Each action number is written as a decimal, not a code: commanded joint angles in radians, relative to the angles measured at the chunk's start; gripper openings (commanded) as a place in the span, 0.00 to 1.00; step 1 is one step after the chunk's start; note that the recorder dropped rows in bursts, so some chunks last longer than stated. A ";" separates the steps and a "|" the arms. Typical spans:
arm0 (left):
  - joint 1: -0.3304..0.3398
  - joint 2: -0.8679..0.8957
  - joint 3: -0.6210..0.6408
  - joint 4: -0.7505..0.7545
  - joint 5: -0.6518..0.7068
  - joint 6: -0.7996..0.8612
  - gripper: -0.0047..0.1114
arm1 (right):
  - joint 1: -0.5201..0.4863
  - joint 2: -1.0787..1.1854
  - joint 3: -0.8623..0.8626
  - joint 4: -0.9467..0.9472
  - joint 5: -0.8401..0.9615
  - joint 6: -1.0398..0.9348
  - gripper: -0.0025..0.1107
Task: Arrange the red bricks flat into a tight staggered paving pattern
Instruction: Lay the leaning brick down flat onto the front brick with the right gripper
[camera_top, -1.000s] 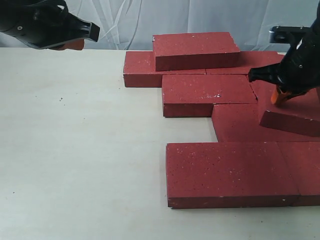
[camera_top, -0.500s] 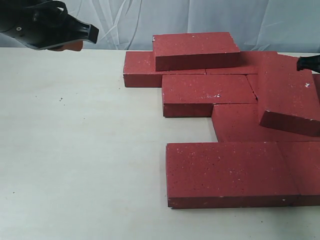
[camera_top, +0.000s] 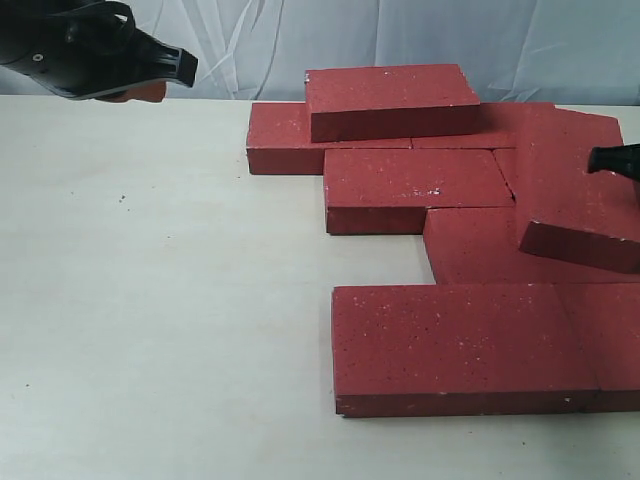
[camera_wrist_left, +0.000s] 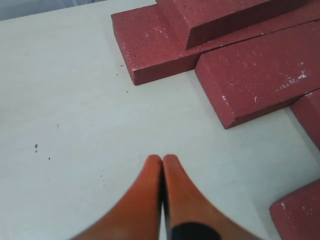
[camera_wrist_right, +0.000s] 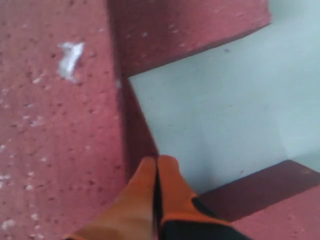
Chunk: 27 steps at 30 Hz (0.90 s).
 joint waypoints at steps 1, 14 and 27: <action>-0.004 -0.005 0.000 -0.001 0.000 -0.004 0.04 | 0.085 0.021 0.006 0.035 -0.001 -0.042 0.01; -0.004 -0.005 0.000 -0.001 0.000 -0.004 0.04 | 0.362 0.021 0.006 0.033 -0.019 -0.043 0.01; -0.004 -0.005 0.000 -0.001 0.000 -0.004 0.04 | 0.410 0.015 -0.004 -0.004 -0.019 -0.059 0.01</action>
